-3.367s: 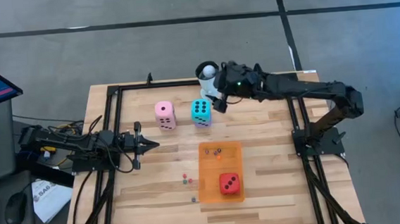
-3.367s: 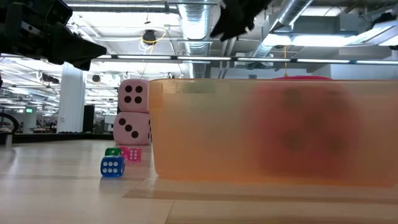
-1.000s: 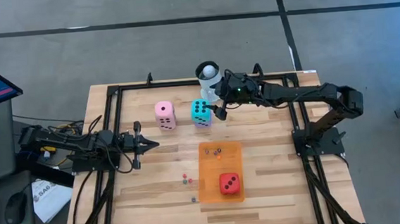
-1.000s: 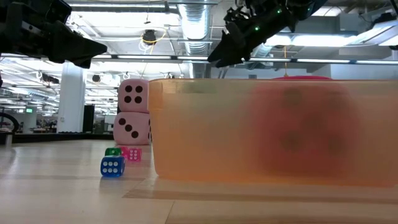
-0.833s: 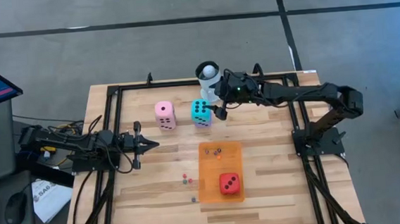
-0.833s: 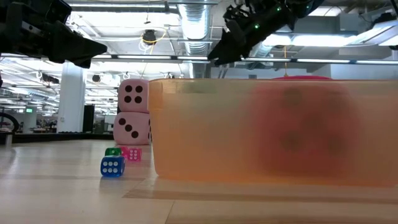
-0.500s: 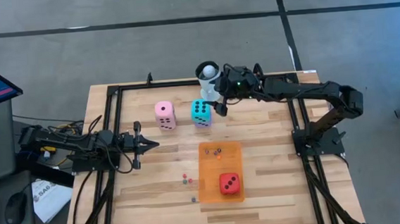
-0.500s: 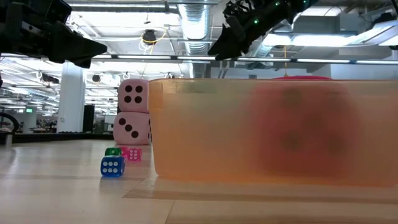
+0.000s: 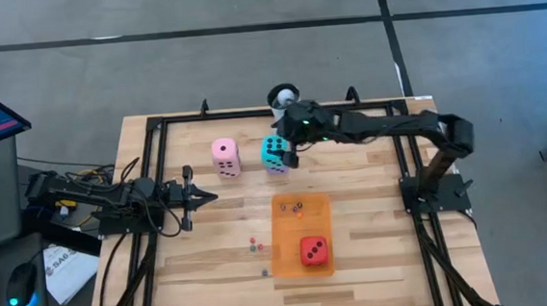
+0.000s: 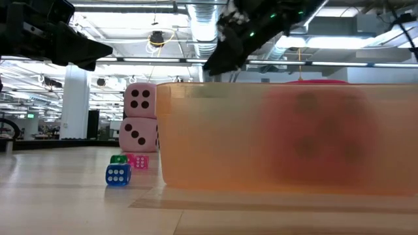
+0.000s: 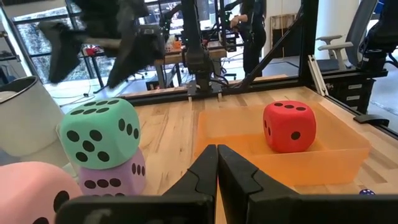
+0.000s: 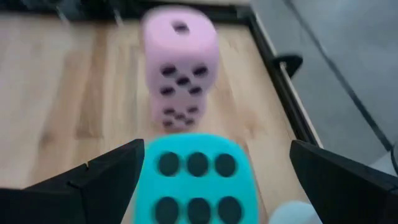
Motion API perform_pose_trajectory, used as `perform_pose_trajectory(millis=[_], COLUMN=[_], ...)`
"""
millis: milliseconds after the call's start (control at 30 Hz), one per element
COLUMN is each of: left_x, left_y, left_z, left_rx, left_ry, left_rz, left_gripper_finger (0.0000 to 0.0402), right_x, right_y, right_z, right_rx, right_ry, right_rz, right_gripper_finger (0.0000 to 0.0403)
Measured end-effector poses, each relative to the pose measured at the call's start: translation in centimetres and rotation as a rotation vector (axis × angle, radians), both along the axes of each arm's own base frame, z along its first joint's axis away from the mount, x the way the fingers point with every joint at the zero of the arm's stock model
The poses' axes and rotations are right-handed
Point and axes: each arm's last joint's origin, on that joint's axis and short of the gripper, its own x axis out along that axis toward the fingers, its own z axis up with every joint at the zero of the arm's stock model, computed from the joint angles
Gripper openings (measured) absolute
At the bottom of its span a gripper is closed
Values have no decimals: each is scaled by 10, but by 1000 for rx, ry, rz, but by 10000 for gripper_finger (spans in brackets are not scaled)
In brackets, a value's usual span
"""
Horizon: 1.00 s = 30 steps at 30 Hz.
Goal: Pick & Place Dice
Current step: Put the large blue dice into the orange bin
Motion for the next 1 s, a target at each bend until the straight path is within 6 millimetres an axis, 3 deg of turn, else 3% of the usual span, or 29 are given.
perform_pose_trajectory(millis=[300,467,1000], left_x=[0,0,0], left_y=[0,0,0], left_z=[0,0,0], left_rx=[0,0,0], left_ry=[2,2,2], left_rz=[0,0,0], left_gripper_finger=[0,0,0], right_x=[26,25,21], right_y=[-12,-17,-15], right_z=[24,13,9], right_rx=[32,123,157], right_ry=[159,220,260], right_rz=[9,66,57], right_gripper_finger=[397,397,397])
